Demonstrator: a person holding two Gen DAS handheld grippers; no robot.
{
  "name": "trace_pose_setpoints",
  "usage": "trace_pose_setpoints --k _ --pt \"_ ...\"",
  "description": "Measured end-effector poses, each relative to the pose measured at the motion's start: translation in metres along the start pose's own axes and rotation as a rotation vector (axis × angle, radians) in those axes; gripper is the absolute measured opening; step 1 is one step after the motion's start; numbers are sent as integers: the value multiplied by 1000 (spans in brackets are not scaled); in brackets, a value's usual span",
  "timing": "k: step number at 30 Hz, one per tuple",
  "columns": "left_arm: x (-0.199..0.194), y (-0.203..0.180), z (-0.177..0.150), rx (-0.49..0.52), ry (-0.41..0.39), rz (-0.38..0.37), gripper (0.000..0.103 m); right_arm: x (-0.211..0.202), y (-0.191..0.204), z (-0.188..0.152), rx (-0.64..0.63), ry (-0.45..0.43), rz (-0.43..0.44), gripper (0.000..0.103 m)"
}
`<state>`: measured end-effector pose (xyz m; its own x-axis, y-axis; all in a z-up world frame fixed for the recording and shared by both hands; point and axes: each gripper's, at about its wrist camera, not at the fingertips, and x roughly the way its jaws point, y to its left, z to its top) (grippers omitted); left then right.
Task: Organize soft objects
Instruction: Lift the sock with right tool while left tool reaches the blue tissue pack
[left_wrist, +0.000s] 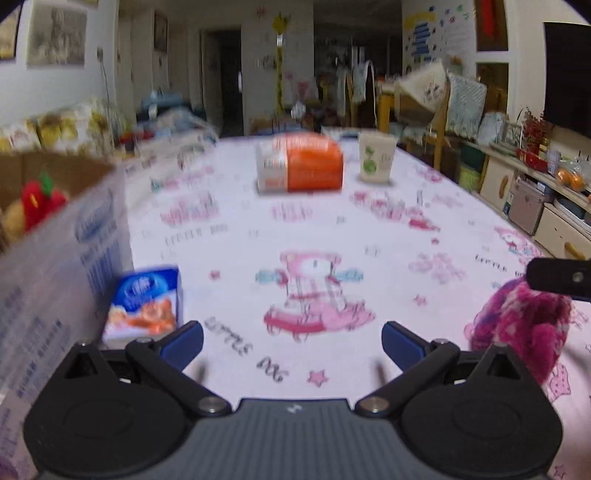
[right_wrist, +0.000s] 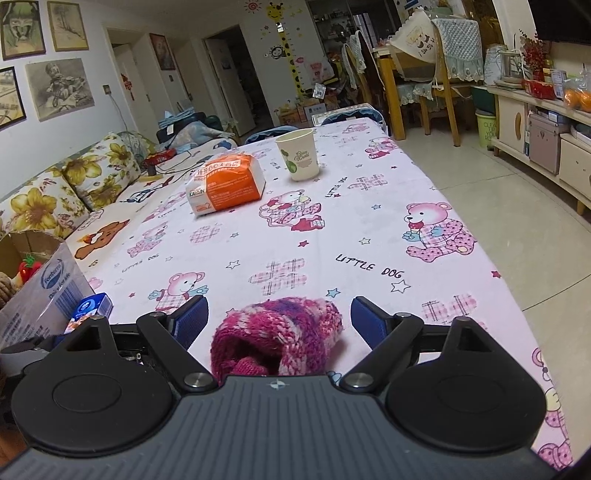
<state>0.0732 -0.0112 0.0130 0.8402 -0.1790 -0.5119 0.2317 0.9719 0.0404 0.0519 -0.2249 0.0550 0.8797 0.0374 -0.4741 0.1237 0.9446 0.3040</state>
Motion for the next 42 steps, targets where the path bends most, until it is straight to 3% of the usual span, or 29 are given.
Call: trace_pose_setpoints --k 5,9,14,20,21,34,38,42 --pt "-16 1 4 10 -82 152 102 -3 0 1 2 -6 9 103" --pt "-8 16 7 -29 -60 246 100 -1 -1 1 7 -3 23 103" --pt "5 28 6 -98 4 239 94 5 -1 1 21 15 39 103" --pt "13 30 9 -130 25 221 98 9 -3 1 43 32 48 103" --pt "15 29 9 -126 28 214 102 10 -4 1 48 35 48 103" --pt "28 11 16 -4 22 104 102 9 -7 0 88 37 47 103" --pt "16 5 15 8 -51 196 102 9 -6 0 89 42 52 103" --pt "21 19 18 -84 -23 272 102 9 -5 0 90 44 60 103"
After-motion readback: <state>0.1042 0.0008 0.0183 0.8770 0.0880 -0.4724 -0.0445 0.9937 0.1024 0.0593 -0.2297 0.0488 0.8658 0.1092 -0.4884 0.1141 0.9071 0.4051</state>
